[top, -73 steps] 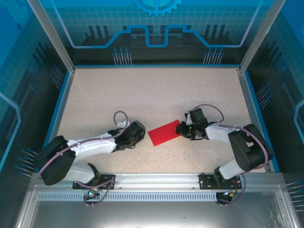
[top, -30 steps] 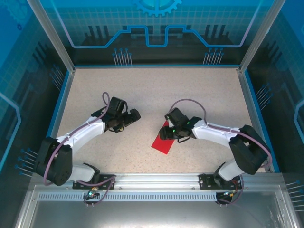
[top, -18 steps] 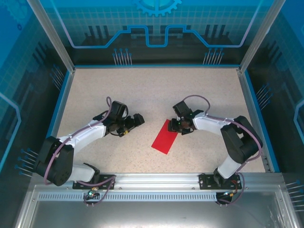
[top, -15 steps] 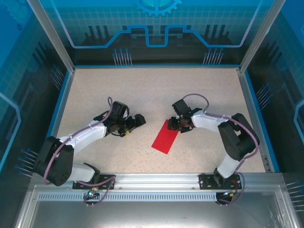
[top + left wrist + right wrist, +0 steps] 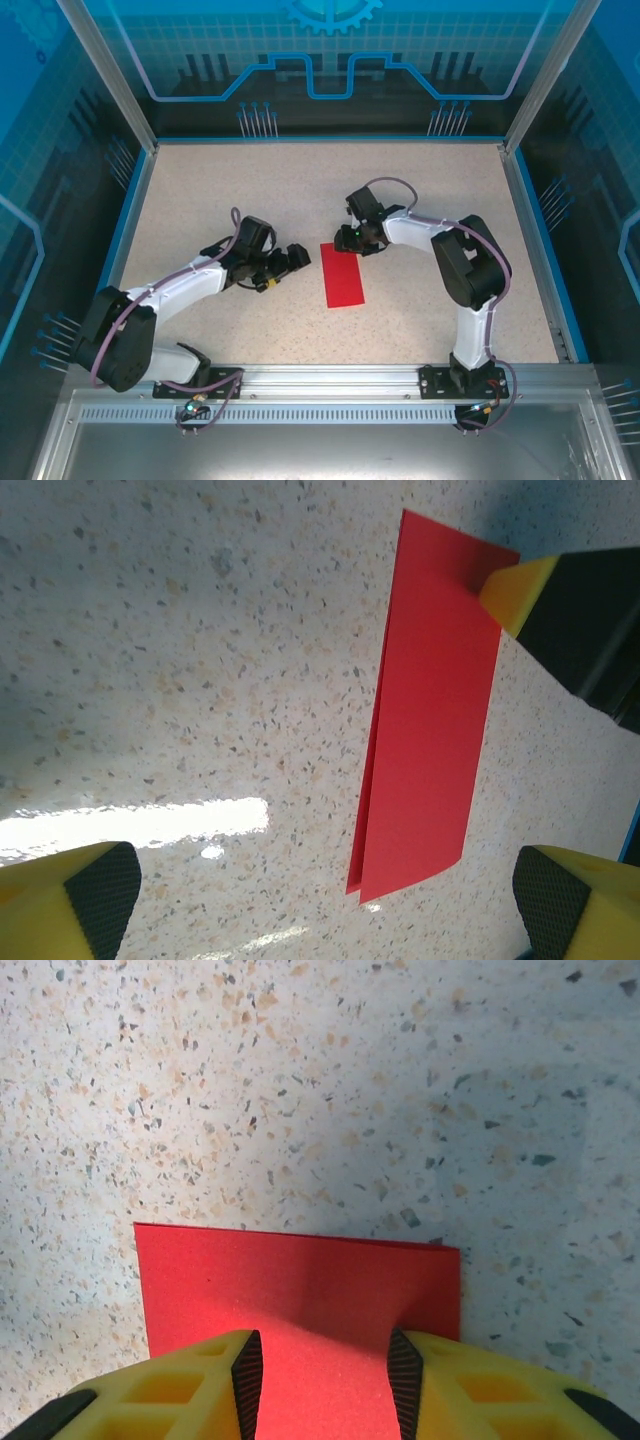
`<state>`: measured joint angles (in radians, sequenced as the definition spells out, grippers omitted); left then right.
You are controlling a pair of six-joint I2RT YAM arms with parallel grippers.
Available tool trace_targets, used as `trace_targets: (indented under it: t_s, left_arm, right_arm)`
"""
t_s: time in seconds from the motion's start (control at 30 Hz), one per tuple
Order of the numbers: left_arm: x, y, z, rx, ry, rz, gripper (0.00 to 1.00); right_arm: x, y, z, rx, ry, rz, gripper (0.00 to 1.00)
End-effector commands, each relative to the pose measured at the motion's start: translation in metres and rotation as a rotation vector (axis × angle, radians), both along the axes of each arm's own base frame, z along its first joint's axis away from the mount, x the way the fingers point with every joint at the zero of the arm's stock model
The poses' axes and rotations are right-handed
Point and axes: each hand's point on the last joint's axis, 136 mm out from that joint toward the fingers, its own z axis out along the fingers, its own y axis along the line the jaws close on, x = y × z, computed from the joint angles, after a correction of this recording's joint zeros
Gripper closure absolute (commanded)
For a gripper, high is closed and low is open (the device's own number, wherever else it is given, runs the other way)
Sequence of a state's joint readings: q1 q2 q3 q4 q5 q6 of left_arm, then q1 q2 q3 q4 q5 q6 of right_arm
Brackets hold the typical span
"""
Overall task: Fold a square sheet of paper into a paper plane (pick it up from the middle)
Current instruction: Rotate the paper at the center of the table, then fold the triangle a second time at the center of the table.
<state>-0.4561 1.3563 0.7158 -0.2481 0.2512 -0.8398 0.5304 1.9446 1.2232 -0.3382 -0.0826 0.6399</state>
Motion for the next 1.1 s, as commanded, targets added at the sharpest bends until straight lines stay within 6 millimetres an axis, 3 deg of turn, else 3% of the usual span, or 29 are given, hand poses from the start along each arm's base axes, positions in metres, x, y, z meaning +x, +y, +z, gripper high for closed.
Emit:
trace_targets:
  t_s: [0.0, 0.1, 0.27, 0.4, 0.77, 1.07]
  left_arm:
    - [-0.008, -0.012, 0.003, -0.053, 0.013, -0.018, 0.01]
    - [-0.012, -0.022, 0.003, -0.112, 0.020, -0.018, 0.01]
    - [-0.020, -0.041, 0.000, -0.206, 0.041, -0.029, 0.01]
    - [-0.026, -0.058, -0.002, -0.271, 0.073, -0.058, 0.02]
    - [-0.034, -0.090, -0.014, -0.316, 0.137, -0.113, 0.10]
    - [-0.041, -0.100, -0.022, -0.314, 0.167, -0.134, 0.13]
  right_arm:
    - [-0.013, 0.002, 0.030, 0.011, -0.004, 0.041, 0.57]
    - [-0.031, 0.002, 0.053, 0.052, -0.006, 0.055, 0.57]
    - [-0.080, -0.004, 0.037, 0.143, 0.115, 0.039, 0.64]
    - [-0.103, -0.003, 0.032, 0.219, 0.158, 0.040, 0.67]
    - [-0.111, -0.023, -0.002, 0.166, 0.212, 0.012, 0.69]
    - [-0.120, -0.030, -0.023, 0.150, 0.260, -0.001, 0.71]
